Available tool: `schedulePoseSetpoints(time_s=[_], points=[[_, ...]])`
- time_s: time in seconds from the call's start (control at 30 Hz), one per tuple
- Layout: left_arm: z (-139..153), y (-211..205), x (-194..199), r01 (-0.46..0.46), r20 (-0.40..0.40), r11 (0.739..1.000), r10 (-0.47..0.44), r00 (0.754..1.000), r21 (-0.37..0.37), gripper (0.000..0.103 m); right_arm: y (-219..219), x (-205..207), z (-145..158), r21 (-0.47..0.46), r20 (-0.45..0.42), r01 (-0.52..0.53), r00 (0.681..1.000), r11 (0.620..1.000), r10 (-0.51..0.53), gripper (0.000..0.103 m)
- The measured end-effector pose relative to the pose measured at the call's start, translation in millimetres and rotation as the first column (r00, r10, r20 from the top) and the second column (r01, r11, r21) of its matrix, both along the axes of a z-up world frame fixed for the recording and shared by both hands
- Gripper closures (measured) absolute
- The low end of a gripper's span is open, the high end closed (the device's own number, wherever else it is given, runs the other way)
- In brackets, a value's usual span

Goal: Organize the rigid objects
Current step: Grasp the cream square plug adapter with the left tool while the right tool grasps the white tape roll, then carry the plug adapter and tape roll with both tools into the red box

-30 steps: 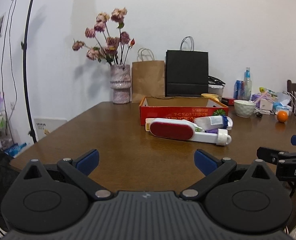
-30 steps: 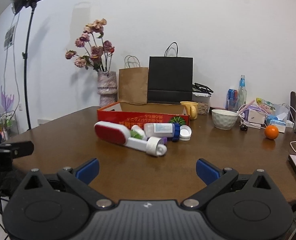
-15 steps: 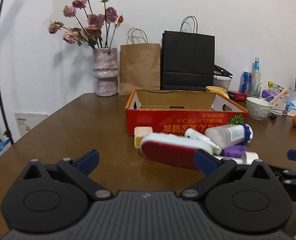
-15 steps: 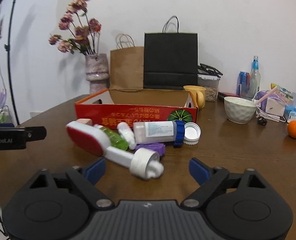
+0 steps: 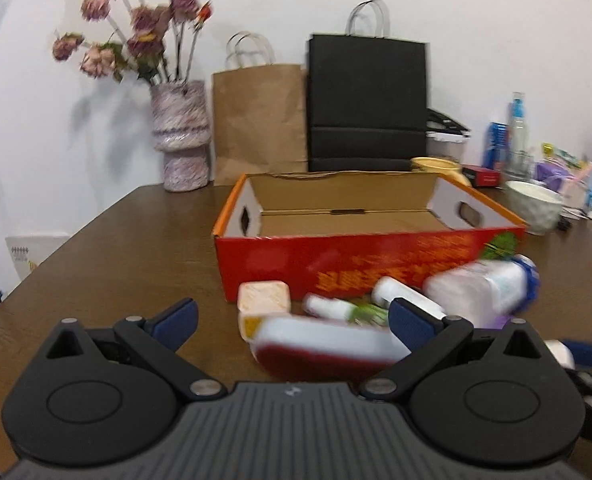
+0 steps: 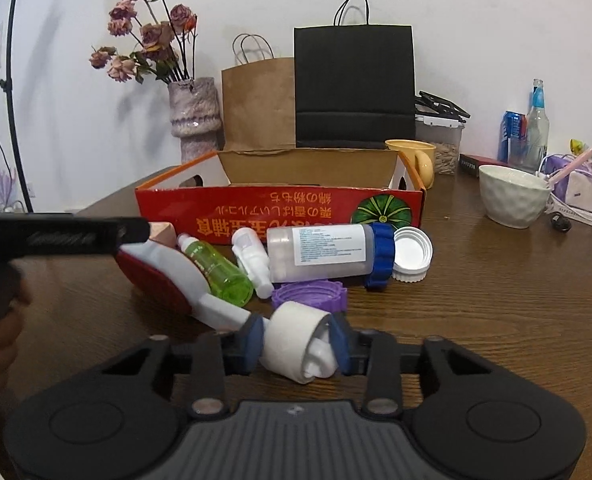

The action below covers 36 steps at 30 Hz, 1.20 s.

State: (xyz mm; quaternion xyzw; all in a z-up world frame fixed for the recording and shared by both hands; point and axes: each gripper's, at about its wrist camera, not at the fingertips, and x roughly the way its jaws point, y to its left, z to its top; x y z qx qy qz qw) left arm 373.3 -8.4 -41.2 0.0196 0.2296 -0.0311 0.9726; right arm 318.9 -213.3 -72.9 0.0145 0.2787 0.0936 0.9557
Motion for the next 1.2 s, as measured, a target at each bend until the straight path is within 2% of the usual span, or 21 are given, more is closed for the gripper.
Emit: schedulePoseSetpoints(time_s=[0.13, 0.2, 0.23, 0.3, 0.33, 0.4, 0.57, 0.67, 0.83, 0.97, 1.2], points=[[-5, 12, 42, 0.001, -0.112, 0.999, -0.006, 0.994, -0.048, 0.002, -8, 3, 0, 0.006, -0.007, -0.005, 1.000, 1.000, 0.005, 0.072], [-9, 16, 58, -0.008, -0.162, 0.998, -0.002, 0.987, -0.065, 0.018, -11, 4, 1, 0.003, -0.007, -0.005, 1.000, 1.000, 0.005, 0.073], [-11, 18, 64, -0.018, -0.175, 0.998, 0.007, 0.984, -0.066, 0.022, -13, 4, 1, 0.001, -0.008, -0.004, 1.000, 1.000, 0.004, 0.074], [-15, 21, 72, -0.043, -0.200, 0.997, 0.031, 0.979, -0.059, 0.040, -17, 3, 0, 0.006, -0.008, 0.001, 1.000, 1.000, -0.001, 0.075], [-18, 23, 74, -0.057, -0.208, 0.996, 0.043, 0.977, -0.063, 0.044, -20, 3, 0, 0.008, -0.007, 0.006, 1.000, 1.000, -0.006, 0.076], [-22, 25, 76, -0.069, -0.219, 0.995, 0.053, 0.974, -0.068, 0.063, -27, 1, 0, 0.006, -0.006, 0.025, 1.000, 1.000, -0.025, 0.077], [-24, 24, 75, -0.063, -0.201, 0.997, 0.053, 0.978, -0.046, 0.064, -45, -1, 0, -0.006, -0.004, 0.080, 0.997, 0.997, -0.080, 0.078], [-21, 24, 70, -0.073, -0.198, 0.995, 0.059, 0.978, -0.062, 0.064, -54, -1, 1, -0.007, -0.003, 0.100, 0.995, 0.995, -0.100, 0.078], [-1, 21, 47, -0.070, -0.126, 0.997, 0.064, 0.990, -0.039, 0.064, -57, -9, 11, -0.010, 0.027, 0.097, 0.995, 0.995, -0.097, 0.078], [23, 21, 13, -0.069, -0.053, 0.997, 0.066, 0.996, -0.039, 0.064, -54, -26, 26, 0.004, 0.072, 0.079, 0.994, 0.997, -0.079, 0.078], [61, 20, -84, -0.039, 0.078, 0.997, 0.044, 0.996, -0.066, 0.064, -39, -78, 56, 0.010, 0.149, 0.022, 0.989, 1.000, -0.023, 0.078]])
